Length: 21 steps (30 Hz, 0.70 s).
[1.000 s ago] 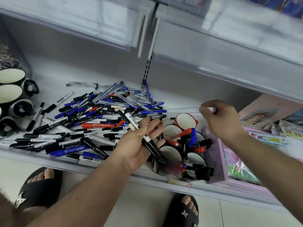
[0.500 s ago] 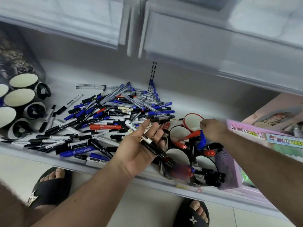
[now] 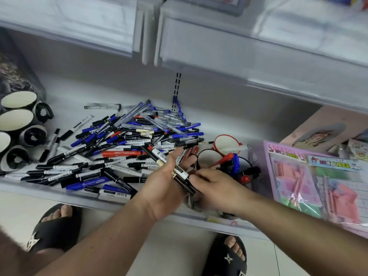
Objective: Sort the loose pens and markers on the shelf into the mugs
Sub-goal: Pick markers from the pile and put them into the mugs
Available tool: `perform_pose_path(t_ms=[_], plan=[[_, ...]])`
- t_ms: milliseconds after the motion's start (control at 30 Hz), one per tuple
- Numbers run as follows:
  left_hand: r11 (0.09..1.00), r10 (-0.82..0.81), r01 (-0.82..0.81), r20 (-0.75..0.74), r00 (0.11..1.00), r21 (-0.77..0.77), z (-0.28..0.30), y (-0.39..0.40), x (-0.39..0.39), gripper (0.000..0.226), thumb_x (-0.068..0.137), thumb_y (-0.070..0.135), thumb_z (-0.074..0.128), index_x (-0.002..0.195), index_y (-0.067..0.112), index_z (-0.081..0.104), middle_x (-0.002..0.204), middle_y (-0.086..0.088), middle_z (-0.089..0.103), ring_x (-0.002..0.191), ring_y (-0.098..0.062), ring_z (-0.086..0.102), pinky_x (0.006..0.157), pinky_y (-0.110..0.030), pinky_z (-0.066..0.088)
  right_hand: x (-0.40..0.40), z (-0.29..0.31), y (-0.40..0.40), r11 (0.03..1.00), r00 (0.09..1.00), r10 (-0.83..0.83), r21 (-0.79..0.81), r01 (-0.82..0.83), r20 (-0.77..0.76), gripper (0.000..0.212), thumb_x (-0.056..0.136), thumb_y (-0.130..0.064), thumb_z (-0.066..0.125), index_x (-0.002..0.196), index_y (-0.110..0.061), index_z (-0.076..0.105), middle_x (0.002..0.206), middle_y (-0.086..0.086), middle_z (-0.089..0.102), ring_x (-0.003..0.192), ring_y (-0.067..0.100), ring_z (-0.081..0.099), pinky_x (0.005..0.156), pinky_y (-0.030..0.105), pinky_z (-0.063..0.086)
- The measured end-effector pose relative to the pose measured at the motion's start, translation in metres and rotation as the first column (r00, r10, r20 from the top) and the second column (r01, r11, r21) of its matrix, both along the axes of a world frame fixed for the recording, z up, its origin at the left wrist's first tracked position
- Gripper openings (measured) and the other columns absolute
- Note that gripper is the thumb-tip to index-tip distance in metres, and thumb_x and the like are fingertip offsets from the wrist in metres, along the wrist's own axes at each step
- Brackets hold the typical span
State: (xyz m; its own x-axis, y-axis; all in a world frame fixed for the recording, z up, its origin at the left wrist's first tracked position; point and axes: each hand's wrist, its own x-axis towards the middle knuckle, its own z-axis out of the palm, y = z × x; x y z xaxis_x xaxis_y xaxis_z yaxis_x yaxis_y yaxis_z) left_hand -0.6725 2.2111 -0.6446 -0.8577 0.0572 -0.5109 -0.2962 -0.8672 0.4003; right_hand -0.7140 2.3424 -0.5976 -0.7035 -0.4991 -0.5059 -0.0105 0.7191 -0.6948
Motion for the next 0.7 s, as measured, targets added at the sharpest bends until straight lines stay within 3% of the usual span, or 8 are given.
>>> perform_pose_path(t_ms=[67,133,200,267,333,400,467,700], plan=[[0.999,-0.019,0.02,0.013,1.0,-0.029,-0.001,0.003,0.001,0.042,0.102,0.047,0.028,0.12,0.026,0.06,0.119,-0.003,0.07,0.1,-0.027,0.065,0.08,-0.044,0.05,0.007,-0.007,0.004,0.993,0.997,-0.06,-0.096,0.064,0.044,0.018,0.101,-0.023,0.05,0.09,-0.017,0.064,0.063,0.0,0.06,0.047,0.01,0.049,0.047,0.021,0.038],[0.999,-0.03,0.032,0.044,0.999,-0.043,-0.006,0.004,0.001,0.047,0.103,0.046,0.027,0.114,0.019,0.063,0.114,-0.004,0.072,0.108,-0.029,0.066,0.097,-0.048,0.046,0.0,-0.01,0.011,0.988,0.987,-0.118,-0.116,0.104,-0.113,0.022,0.1,-0.019,0.051,0.088,-0.025,0.068,0.061,-0.006,0.061,0.05,0.007,0.048,0.053,0.025,0.039],[1.0,-0.017,0.018,0.085,0.996,-0.016,-0.011,0.002,0.002,0.049,0.104,0.046,0.025,0.12,0.015,0.06,0.117,-0.004,0.071,0.112,-0.027,0.066,0.1,-0.048,0.043,-0.017,-0.006,0.022,0.965,0.924,-0.247,-0.165,0.206,-0.291,0.028,0.098,-0.019,0.053,0.079,-0.034,0.068,0.059,-0.016,0.061,0.054,0.002,0.05,0.058,0.023,0.039],[0.996,0.05,-0.059,0.128,0.99,0.067,-0.016,-0.003,0.003,0.048,0.104,0.045,0.025,0.119,0.013,0.057,0.106,-0.003,0.075,0.086,-0.02,0.073,0.084,-0.042,0.052,-0.036,0.001,0.036,0.904,0.815,-0.42,-0.266,0.336,-0.399,0.029,0.096,-0.018,0.057,0.076,-0.036,0.067,0.06,-0.021,0.063,0.061,-0.001,0.056,0.061,0.016,0.042],[0.987,0.094,-0.113,0.17,0.981,0.11,-0.019,-0.007,0.006,0.044,0.104,0.043,0.029,0.111,0.012,0.059,0.082,0.0,0.073,0.052,-0.011,0.061,0.058,-0.03,0.053,-0.051,0.002,0.048,0.877,0.734,-0.48,-0.285,0.387,-0.48,0.023,0.094,-0.017,0.059,0.08,-0.032,0.068,0.073,-0.02,0.067,0.07,-0.007,0.061,0.063,0.006,0.041],[0.99,0.087,-0.107,0.194,0.977,0.096,-0.023,-0.01,0.008,0.038,0.104,0.041,0.033,0.099,0.015,0.06,0.066,0.005,0.058,0.041,-0.006,0.041,0.041,-0.02,0.041,-0.061,-0.007,0.056,0.885,0.717,-0.461,-0.216,0.412,-0.524,0.014,0.093,-0.018,0.059,0.088,-0.025,0.07,0.086,-0.012,0.07,0.08,0.0,0.063,0.069,0.012,0.045],[0.996,0.053,-0.066,0.202,0.978,0.057,-0.023,-0.01,0.009,0.032,0.103,0.039,0.038,0.092,0.017,0.058,0.06,0.007,0.045,0.04,-0.005,0.031,0.038,-0.017,0.031,-0.068,-0.022,0.059,0.894,0.735,-0.424,-0.115,0.433,-0.528,0.009,0.093,-0.021,0.061,0.094,-0.022,0.069,0.088,-0.006,0.071,0.079,0.011,0.064,0.071,0.022,0.046],[0.998,-0.039,0.047,0.226,0.973,-0.03,-0.019,-0.006,0.009,0.031,0.101,0.045,0.044,0.088,0.018,0.053,0.064,0.004,0.042,0.048,-0.01,0.033,0.042,-0.021,0.031,-0.083,-0.057,0.051,0.954,0.805,-0.109,0.167,0.25,-0.583,0.016,0.092,-0.026,0.064,0.101,-0.017,0.075,0.094,0.0,0.074,0.083,0.016,0.064,0.072,0.02,0.044]])
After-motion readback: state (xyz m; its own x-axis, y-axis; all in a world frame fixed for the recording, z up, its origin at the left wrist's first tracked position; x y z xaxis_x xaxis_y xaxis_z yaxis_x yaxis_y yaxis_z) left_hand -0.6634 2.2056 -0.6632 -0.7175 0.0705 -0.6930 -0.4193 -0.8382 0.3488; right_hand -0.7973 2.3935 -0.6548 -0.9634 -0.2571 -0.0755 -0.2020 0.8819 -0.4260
